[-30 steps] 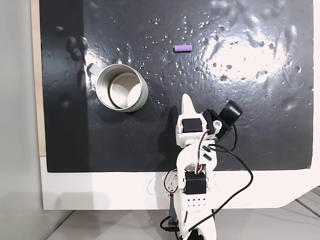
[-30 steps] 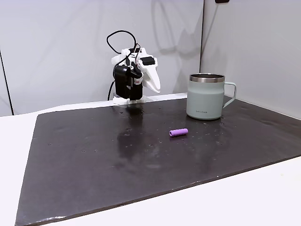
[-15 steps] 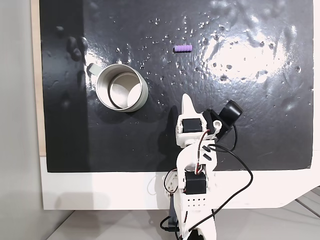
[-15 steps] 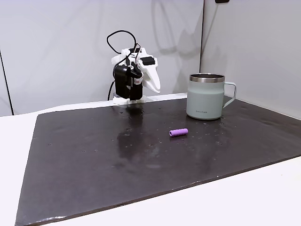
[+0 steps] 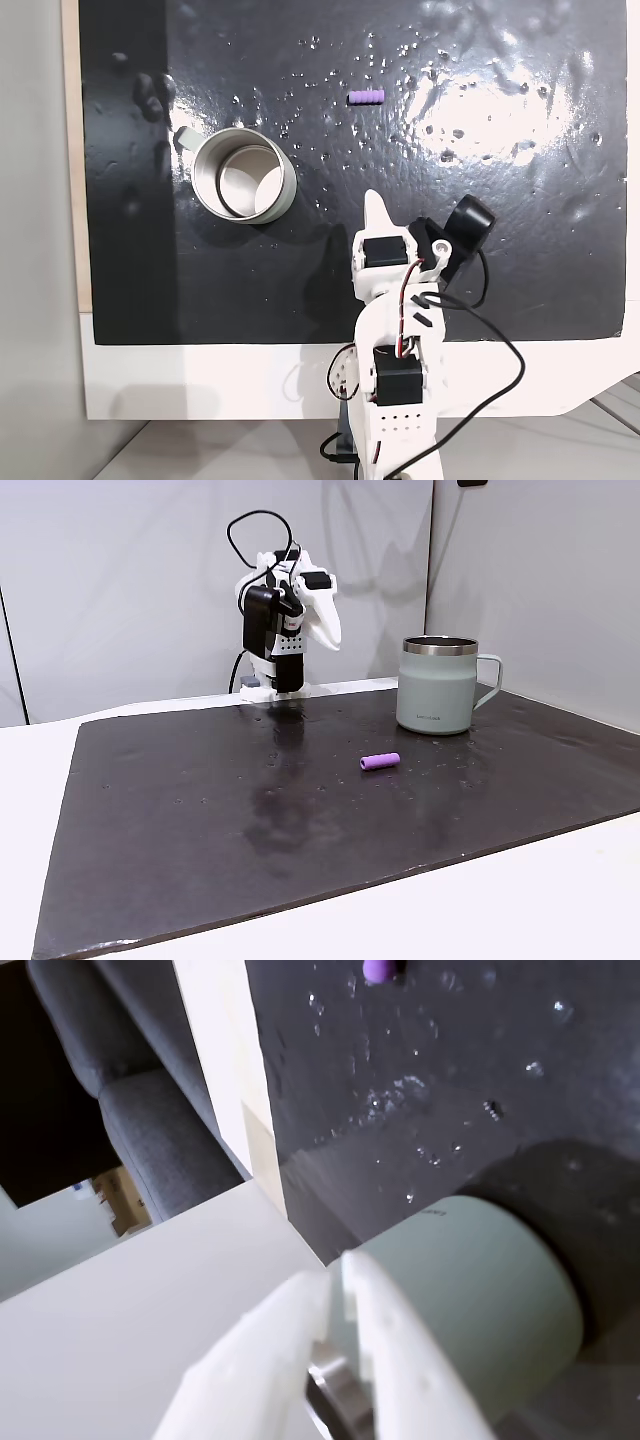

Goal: Grasp a pengrip and put it in the cup.

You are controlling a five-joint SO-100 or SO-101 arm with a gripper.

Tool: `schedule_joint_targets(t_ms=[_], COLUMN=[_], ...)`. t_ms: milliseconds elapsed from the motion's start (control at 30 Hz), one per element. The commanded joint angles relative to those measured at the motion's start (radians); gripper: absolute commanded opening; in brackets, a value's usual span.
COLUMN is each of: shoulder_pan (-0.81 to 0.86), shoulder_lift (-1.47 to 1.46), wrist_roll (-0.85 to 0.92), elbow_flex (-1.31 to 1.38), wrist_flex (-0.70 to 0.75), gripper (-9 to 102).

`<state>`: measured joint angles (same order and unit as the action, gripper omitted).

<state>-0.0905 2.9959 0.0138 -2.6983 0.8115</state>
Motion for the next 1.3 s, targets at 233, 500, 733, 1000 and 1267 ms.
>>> schedule_joint_targets(t_ms=[233, 500, 733, 1000, 1267], shoulder_pan=[0.067, 0.063, 0.063, 0.051, 0.008], shoulder_lift=[-0.678, -1.069, -1.391, -1.738, -1.959], wrist_roll=[-0.015, -0.057, -0.117, -0.189, -0.201], elbow_flex=[0.845, 1.244, 1.546, 1.887, 2.161], wrist_flex=[0.353, 0.548, 0.615, 0.75, 0.871], gripper=[3, 18, 18, 18, 19])
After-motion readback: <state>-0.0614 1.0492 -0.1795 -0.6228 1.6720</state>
